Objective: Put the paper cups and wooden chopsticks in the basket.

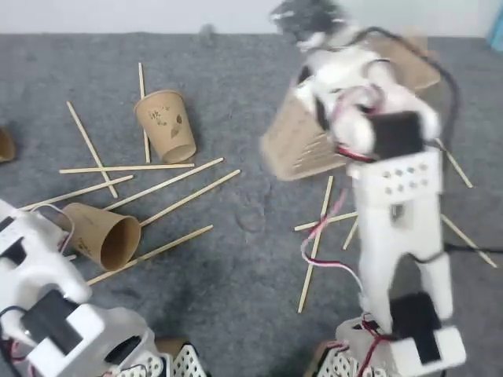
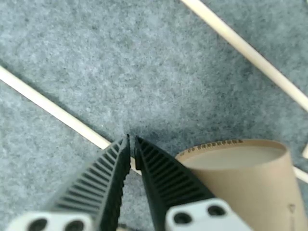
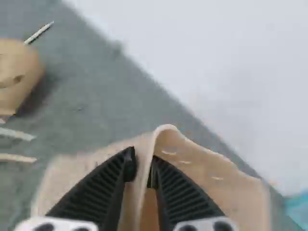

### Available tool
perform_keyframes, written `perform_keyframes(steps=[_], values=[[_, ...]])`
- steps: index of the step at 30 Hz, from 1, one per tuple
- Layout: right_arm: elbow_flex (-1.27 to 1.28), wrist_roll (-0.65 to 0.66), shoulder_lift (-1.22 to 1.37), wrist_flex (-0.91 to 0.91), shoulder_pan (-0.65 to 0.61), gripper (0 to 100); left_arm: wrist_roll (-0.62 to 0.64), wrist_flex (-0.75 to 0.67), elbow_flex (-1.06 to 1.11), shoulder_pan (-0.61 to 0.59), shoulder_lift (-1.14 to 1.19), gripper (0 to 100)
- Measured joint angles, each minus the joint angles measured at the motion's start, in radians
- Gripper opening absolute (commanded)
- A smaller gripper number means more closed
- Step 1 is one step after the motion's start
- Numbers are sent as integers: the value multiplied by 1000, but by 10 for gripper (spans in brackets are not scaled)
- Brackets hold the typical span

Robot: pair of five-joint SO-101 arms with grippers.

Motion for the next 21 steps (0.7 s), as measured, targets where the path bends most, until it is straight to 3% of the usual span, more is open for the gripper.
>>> perform_keyframes(steps=[6,21], values=[[0,2,89,-21,-115,7,0,0,0,0,0,13],[-18,3,272,-57,-126,8,0,0,0,0,0,13]])
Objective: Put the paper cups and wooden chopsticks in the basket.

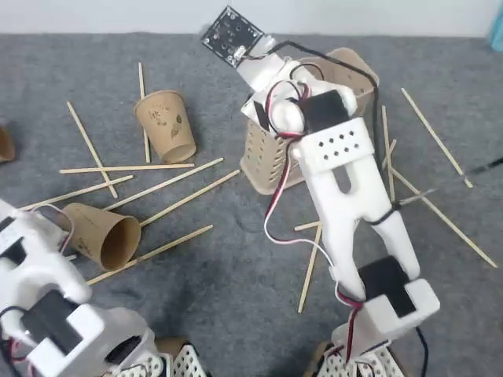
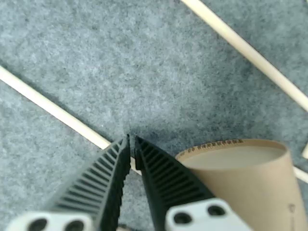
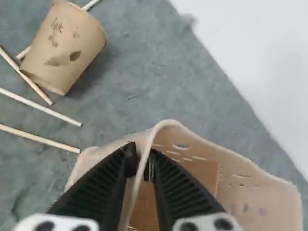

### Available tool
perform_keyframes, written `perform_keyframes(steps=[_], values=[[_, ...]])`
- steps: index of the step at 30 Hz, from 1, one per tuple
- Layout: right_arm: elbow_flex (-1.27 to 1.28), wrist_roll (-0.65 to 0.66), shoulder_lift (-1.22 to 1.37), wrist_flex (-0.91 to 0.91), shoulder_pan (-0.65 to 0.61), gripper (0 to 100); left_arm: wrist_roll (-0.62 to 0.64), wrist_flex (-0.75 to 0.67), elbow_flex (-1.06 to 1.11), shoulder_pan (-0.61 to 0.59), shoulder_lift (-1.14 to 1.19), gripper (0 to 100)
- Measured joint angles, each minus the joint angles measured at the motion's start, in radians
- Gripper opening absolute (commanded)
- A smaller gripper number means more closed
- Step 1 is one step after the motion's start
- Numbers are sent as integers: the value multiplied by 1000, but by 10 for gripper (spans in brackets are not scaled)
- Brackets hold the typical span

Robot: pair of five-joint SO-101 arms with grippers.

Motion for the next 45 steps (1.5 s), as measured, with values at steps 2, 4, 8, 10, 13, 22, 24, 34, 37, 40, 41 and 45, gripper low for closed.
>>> perform_keyframes(steps=[2,4,8,10,13,22,24,34,37,40,41,45], values=[[0,0,23,-8,0,13,0,0,0,0,0,13],[0,0,41,-9,0,58,0,0,0,0,0,13],[0,2,77,-9,0,208,0,0,0,0,0,13],[0,2,80,-9,2,218,0,0,0,0,0,13],[0,0,78,-8,2,203,0,0,0,0,0,13],[0,-40,-138,84,3,254,-5,0,0,0,0,13],[0,-40,-206,141,8,267,-28,0,0,6,0,15],[18,-80,-390,502,253,171,-126,318,-245,170,-2,28],[150,-117,-391,554,310,125,-126,525,-437,259,-48,88],[381,-130,-404,508,364,82,-126,727,-646,391,-114,133],[462,-130,-419,473,382,73,-129,795,-713,443,-135,138],[789,-135,-519,298,428,59,-66,881,-937,663,-181,138]])
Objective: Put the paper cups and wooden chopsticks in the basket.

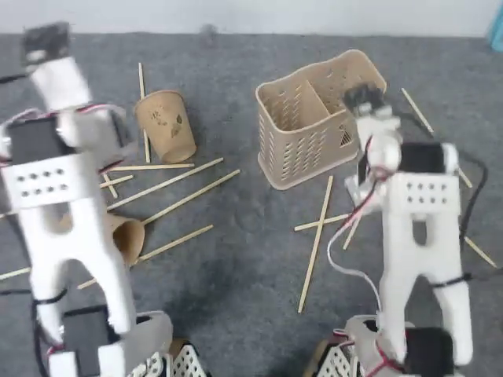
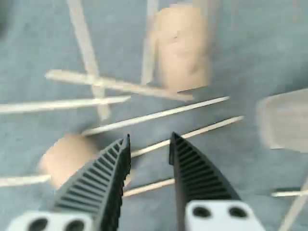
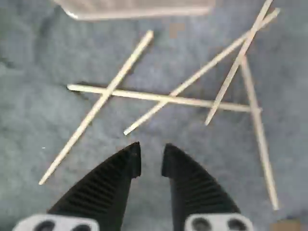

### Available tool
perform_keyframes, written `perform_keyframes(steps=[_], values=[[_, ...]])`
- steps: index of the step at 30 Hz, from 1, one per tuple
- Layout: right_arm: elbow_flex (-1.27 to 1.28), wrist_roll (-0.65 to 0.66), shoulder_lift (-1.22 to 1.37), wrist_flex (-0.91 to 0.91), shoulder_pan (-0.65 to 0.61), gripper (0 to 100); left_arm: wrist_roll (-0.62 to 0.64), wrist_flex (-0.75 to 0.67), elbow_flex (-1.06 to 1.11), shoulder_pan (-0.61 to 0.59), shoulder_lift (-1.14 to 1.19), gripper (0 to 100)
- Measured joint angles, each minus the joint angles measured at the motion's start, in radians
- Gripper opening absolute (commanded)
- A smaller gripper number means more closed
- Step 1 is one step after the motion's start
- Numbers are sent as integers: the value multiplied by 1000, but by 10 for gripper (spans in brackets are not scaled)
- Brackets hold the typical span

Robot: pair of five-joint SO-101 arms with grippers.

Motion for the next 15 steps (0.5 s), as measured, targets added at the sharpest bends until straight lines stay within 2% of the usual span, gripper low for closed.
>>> perform_keyframes(steps=[4,9,15], values=[[345,3,-124,-219,-9,58,107,9,-101,173,20,141],[767,-35,-267,-543,-26,58,255,9,-230,354,161,142],[953,-60,-470,-637,-25,58,388,9,-482,480,330,142]])
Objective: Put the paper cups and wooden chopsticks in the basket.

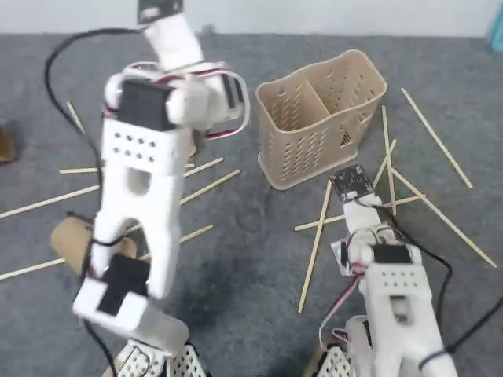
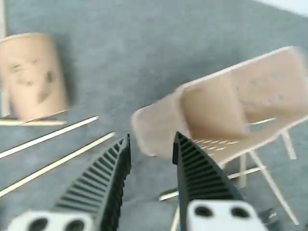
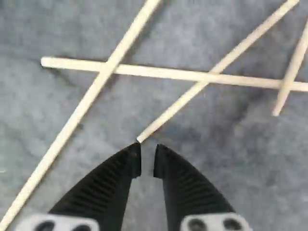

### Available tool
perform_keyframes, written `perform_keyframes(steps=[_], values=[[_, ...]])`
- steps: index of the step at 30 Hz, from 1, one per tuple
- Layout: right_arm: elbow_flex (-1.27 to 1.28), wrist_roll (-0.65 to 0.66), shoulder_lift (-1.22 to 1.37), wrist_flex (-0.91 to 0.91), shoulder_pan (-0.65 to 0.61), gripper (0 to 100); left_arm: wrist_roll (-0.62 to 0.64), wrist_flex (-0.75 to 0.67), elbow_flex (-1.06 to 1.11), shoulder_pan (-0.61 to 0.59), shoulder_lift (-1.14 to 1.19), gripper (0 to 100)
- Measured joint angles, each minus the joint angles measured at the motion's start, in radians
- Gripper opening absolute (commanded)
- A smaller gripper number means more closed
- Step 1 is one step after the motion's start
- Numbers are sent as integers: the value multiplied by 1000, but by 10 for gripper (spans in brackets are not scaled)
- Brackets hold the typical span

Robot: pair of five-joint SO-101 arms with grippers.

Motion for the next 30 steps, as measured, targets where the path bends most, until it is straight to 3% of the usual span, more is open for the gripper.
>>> perform_keyframes(steps=[7,17,19,23,26,30], values=[[84,-2,-181,-3,-25,60,80,0,-187,92,183,218],[95,-2,-213,-3,-32,61,167,0,-198,106,408,233],[95,-2,-213,-3,-32,61,167,0,-198,98,428,190],[95,-2,-213,-3,-34,61,167,0,-198,80,431,0],[95,-2,-213,-3,-34,61,146,0,-199,83,431,15],[95,-2,-213,-3,-34,61,-23,0,-192,80,439,11]])
